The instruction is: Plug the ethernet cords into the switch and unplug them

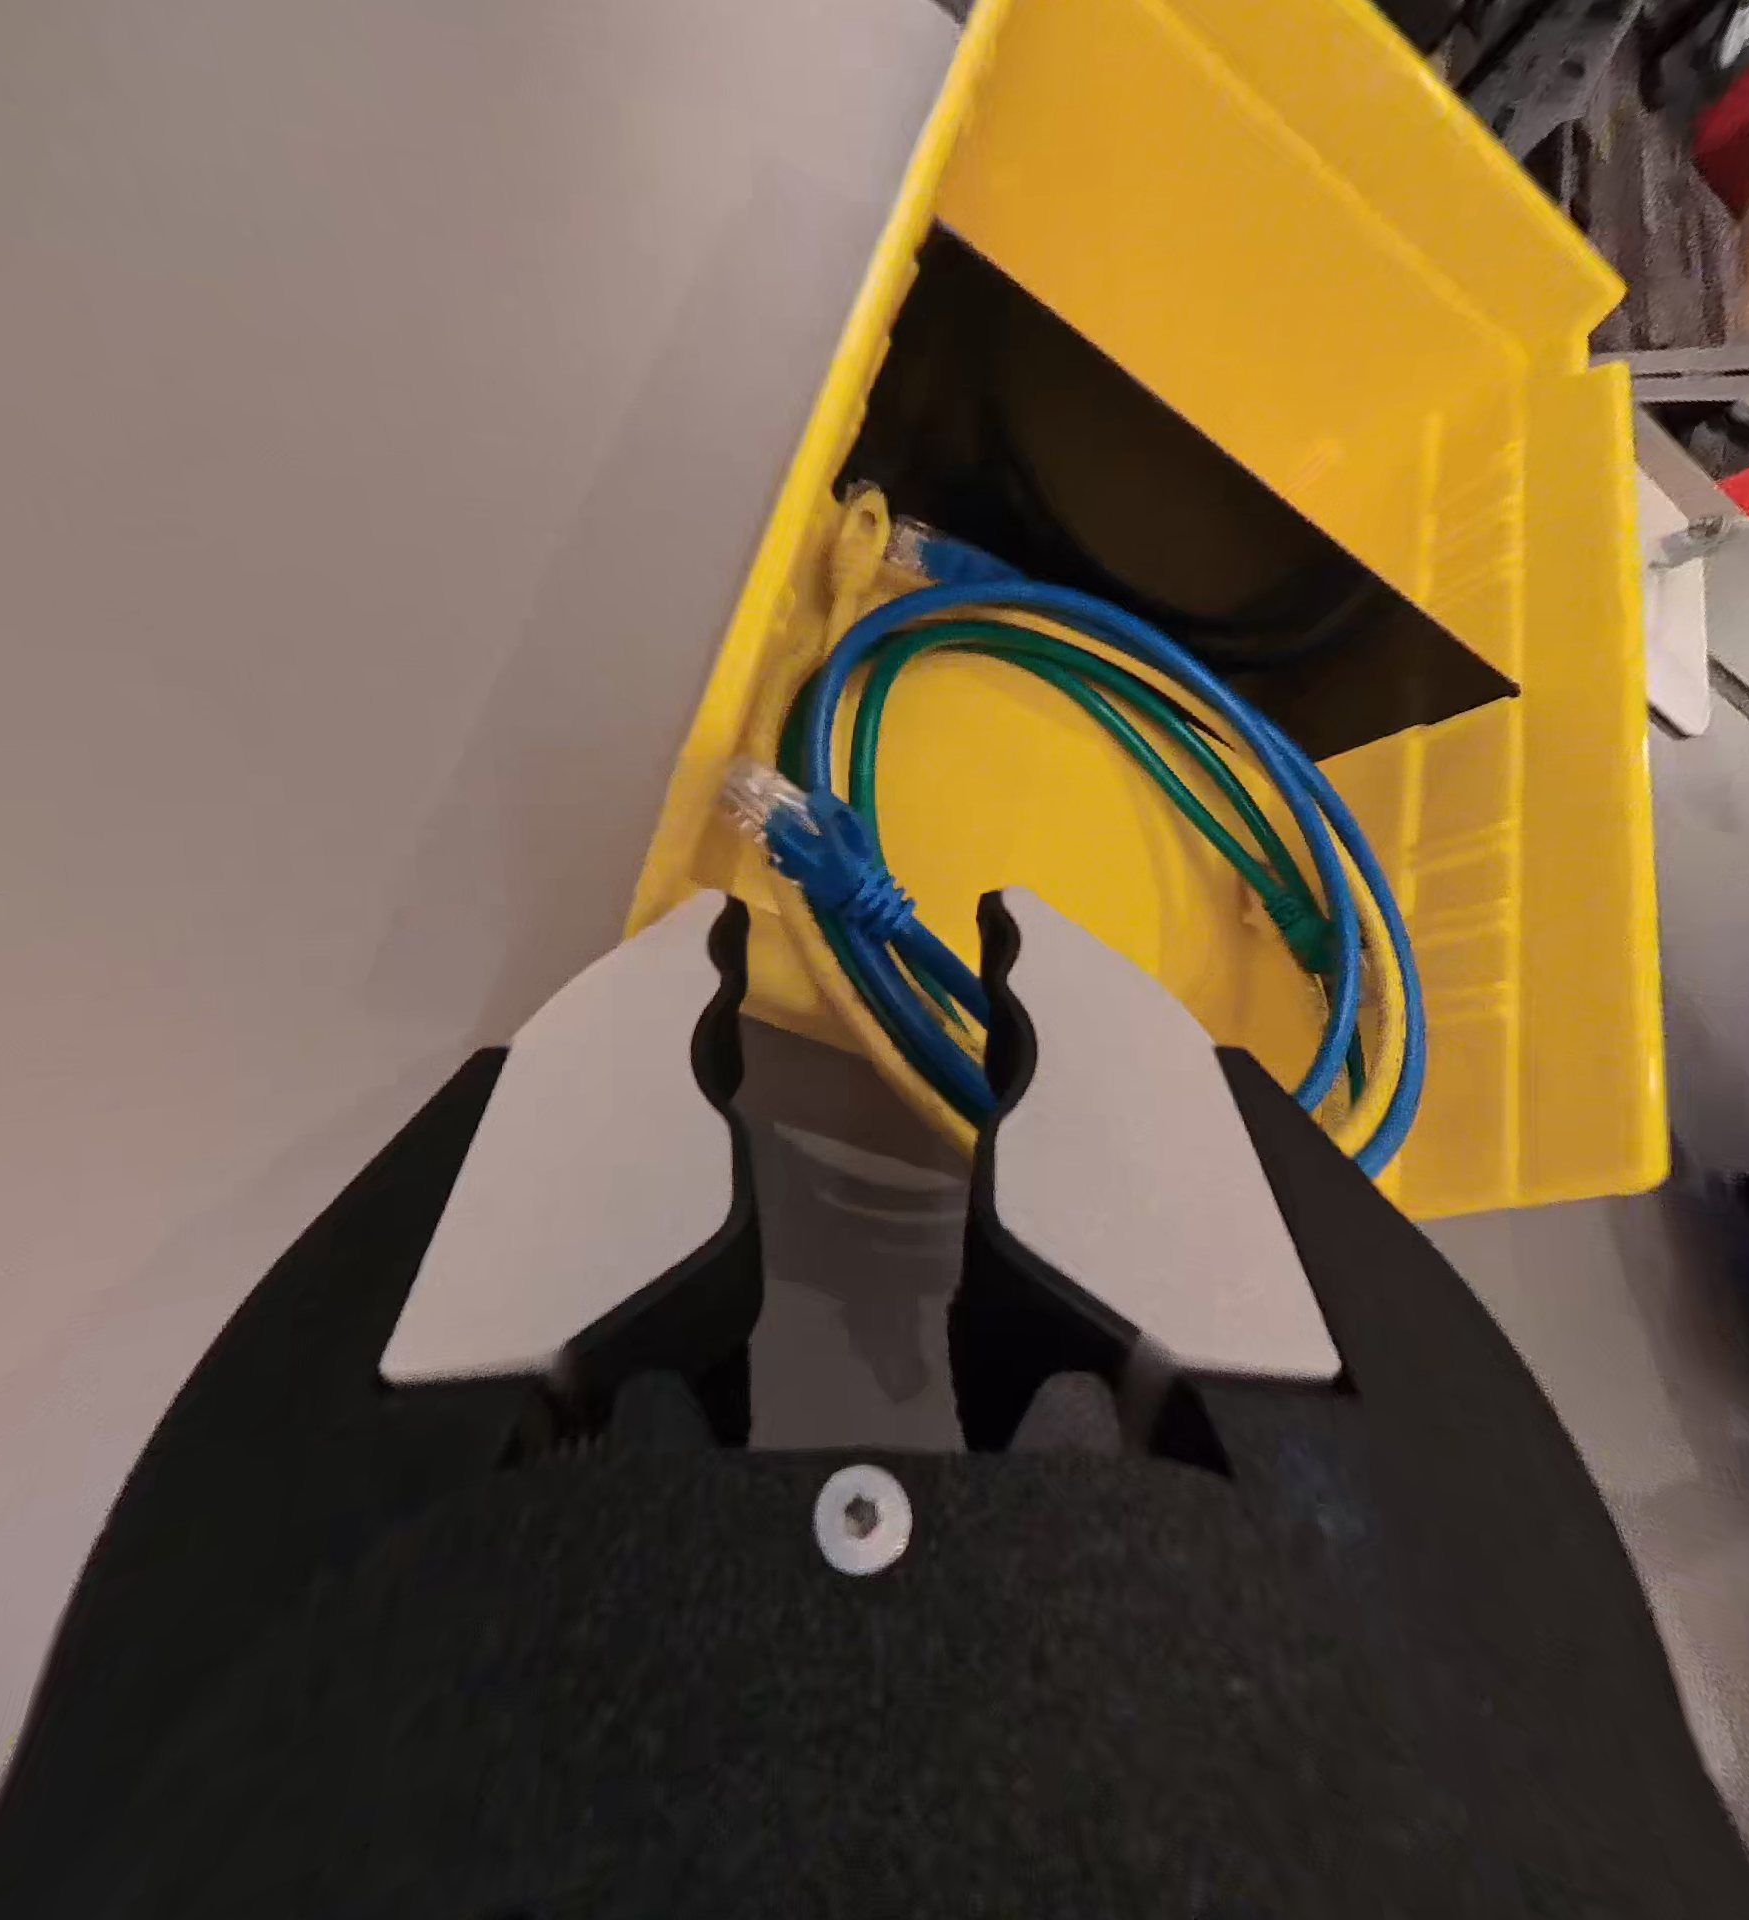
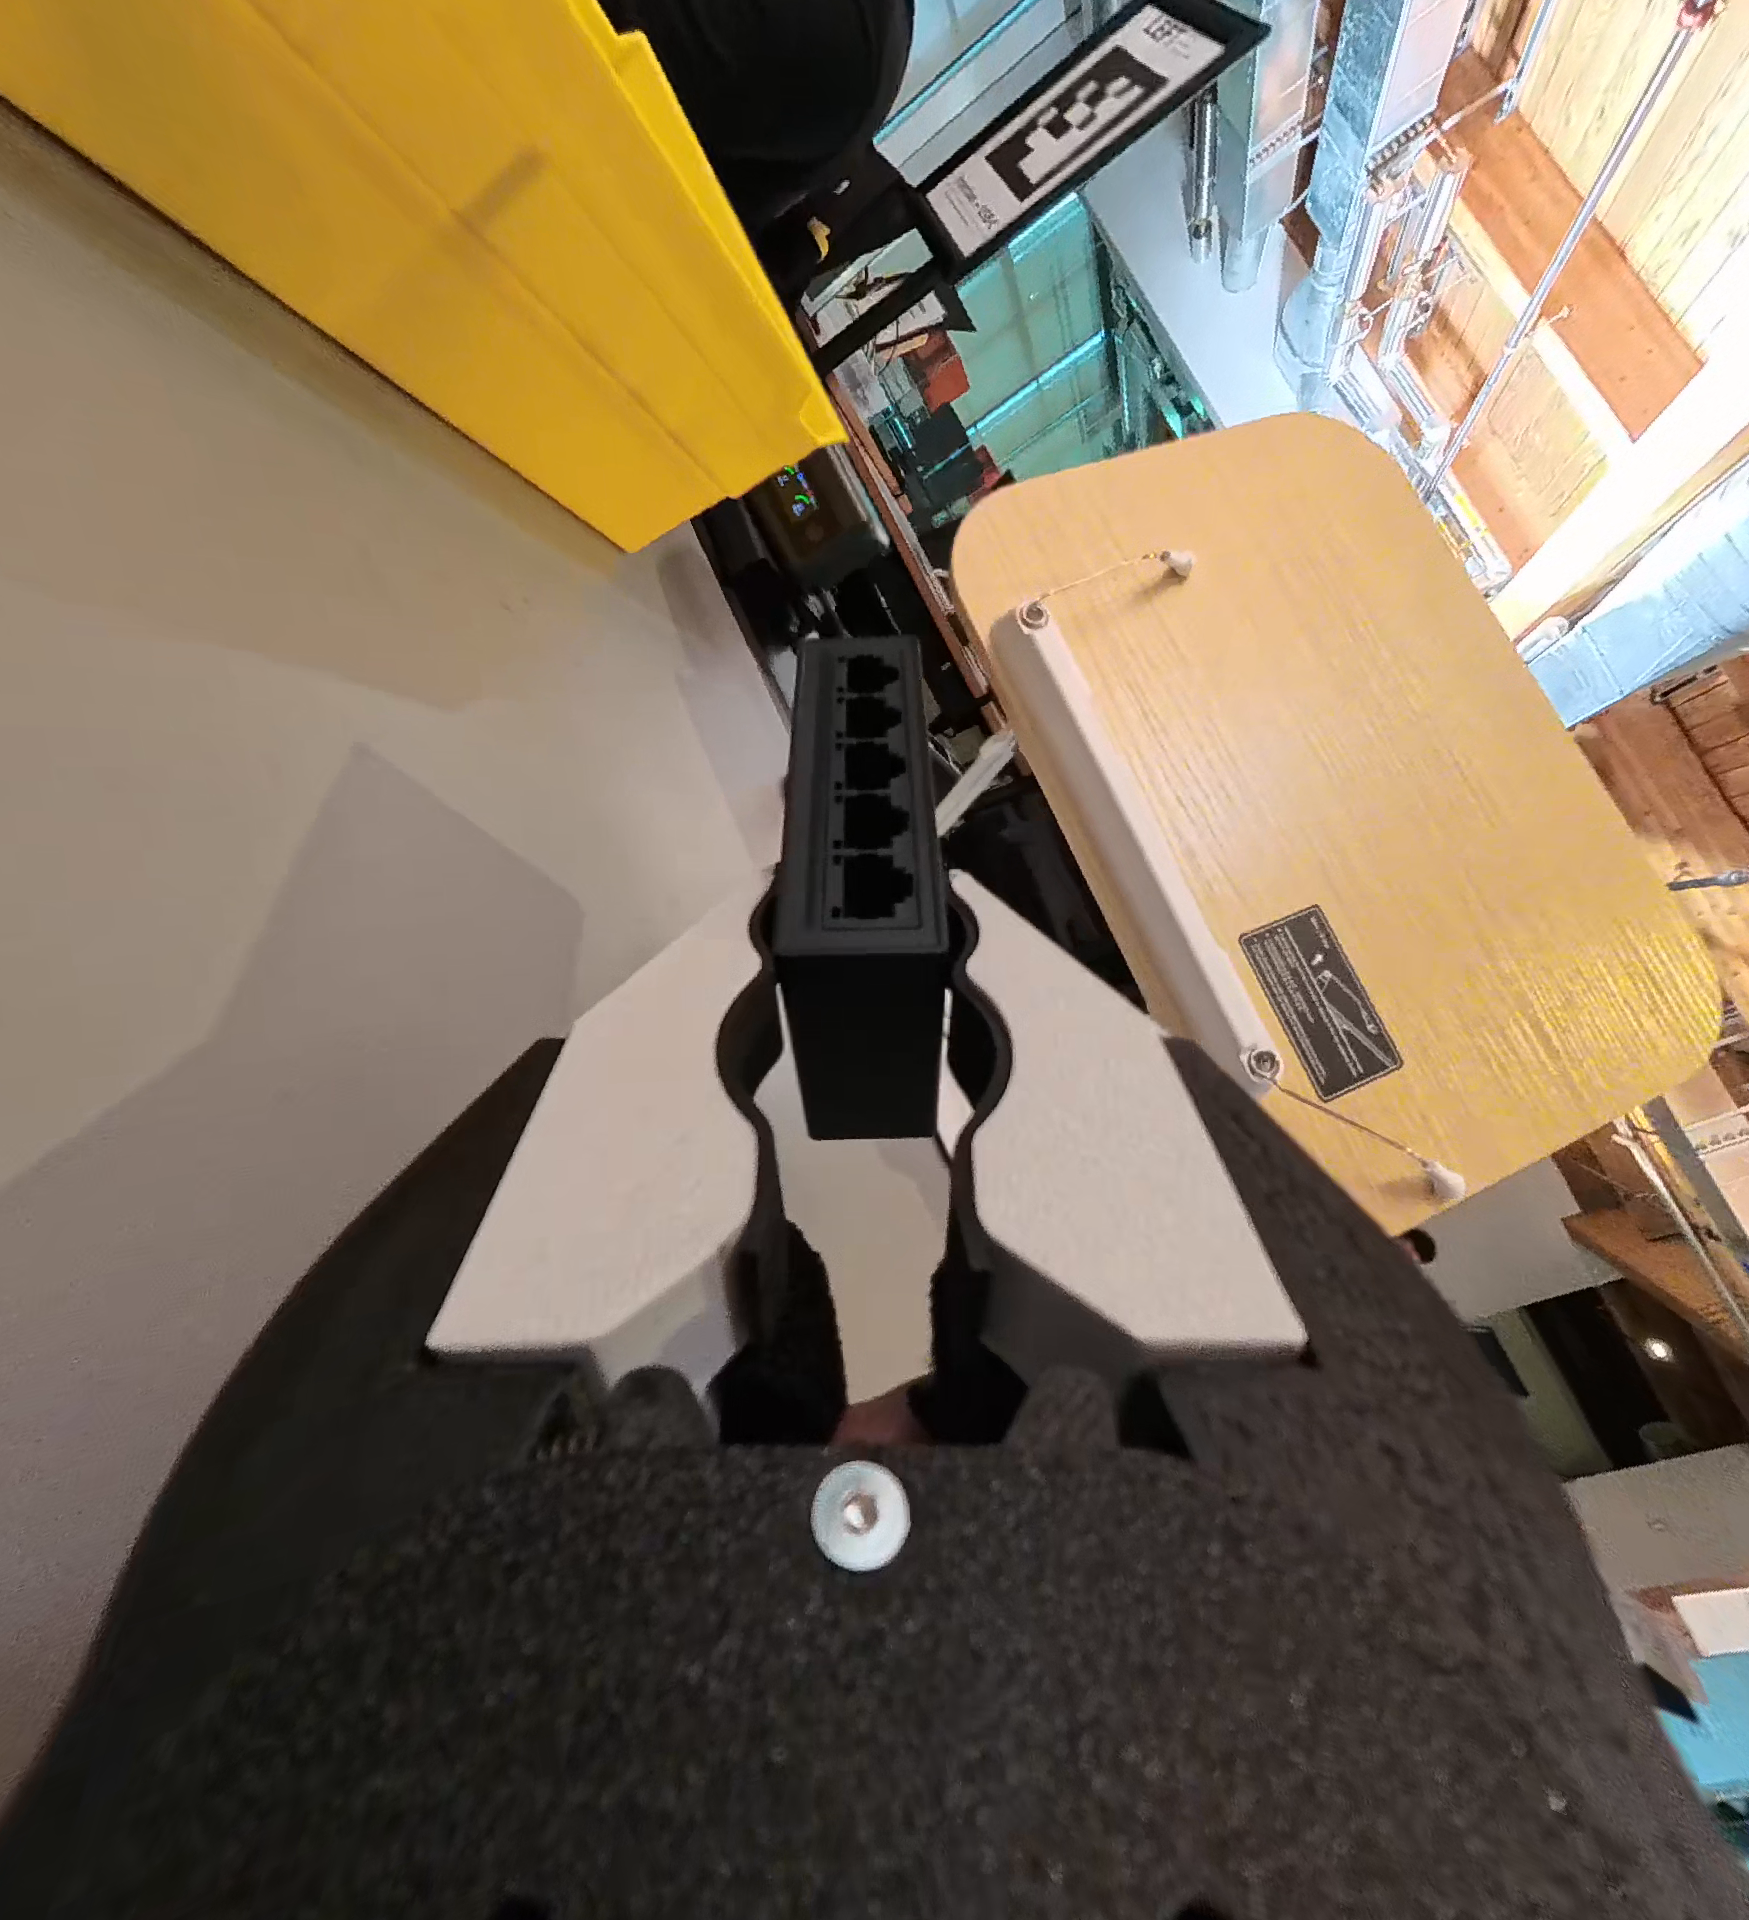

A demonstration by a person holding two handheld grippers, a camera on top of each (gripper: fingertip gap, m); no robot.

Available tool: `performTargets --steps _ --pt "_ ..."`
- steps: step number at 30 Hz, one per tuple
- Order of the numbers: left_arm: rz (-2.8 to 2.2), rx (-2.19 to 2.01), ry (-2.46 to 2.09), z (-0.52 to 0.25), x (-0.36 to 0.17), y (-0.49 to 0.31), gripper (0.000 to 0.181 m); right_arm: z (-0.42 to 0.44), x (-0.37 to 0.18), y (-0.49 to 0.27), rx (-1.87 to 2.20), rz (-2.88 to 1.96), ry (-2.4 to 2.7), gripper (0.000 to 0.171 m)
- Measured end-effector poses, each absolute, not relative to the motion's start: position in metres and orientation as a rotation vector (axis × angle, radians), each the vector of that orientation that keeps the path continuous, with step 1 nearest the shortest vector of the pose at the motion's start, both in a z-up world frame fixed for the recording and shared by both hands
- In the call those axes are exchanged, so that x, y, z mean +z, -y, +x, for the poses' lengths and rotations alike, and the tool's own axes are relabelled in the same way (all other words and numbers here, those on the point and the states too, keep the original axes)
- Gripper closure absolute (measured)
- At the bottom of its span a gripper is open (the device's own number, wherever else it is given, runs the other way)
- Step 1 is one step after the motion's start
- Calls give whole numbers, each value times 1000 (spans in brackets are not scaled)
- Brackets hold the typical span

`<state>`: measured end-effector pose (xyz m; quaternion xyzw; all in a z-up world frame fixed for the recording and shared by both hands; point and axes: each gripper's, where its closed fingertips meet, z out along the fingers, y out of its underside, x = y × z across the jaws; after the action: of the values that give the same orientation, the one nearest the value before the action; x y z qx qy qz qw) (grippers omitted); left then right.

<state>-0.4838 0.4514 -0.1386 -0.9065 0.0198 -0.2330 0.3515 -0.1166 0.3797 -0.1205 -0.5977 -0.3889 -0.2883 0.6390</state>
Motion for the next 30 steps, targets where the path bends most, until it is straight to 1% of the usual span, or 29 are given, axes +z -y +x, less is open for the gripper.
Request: performTargets --steps 1,3,4,5,9,12,15,18,23,27,30 --pt "-2345 -605 -54 -480 -140 -453 144 -118 -121 -379 -657 -1361 893 145" --pt "-2345 -546 -76 -479 -141 -458 142 -120 -121 -379 -654 -1360 896 145" --pt "-2333 -518 -101 -479 -139 -459 145 -119 -121 -379 -653 -1361 895 145" --pt "-2303 -500 -136 -476 -133 -460 160 -119 -121 -379 -651 -1365 892 145" --pt "-2232 -295 -319 -469 -112 -461 165 -115 -120 -381 -639 -1379 870 145" --pt "-2130 -197 -447 -455 -80 -462 167 -113 -120 -382 -632 -1387 862 145" --pt "-1988 -128 -523 -443 -27 -463 170 -113 -120 -381 -634 -1385 862 145" --pt "-1828 -88 -557 -435 44 -464 170 -113 -120 -381 -630 -1389 858 145" --pt "-1646 -165 -611 -419 155 -459 171 -109 -118 -382 -627 -1394 832 145" --pt "-1503 -309 -706 -397 228 -421 172 -102 -113 -382 -622 -1404 785 145" --pt "-1400 -385 -799 -379 269 -380 172 -95 -111 -384 -601 -1423 735 145"
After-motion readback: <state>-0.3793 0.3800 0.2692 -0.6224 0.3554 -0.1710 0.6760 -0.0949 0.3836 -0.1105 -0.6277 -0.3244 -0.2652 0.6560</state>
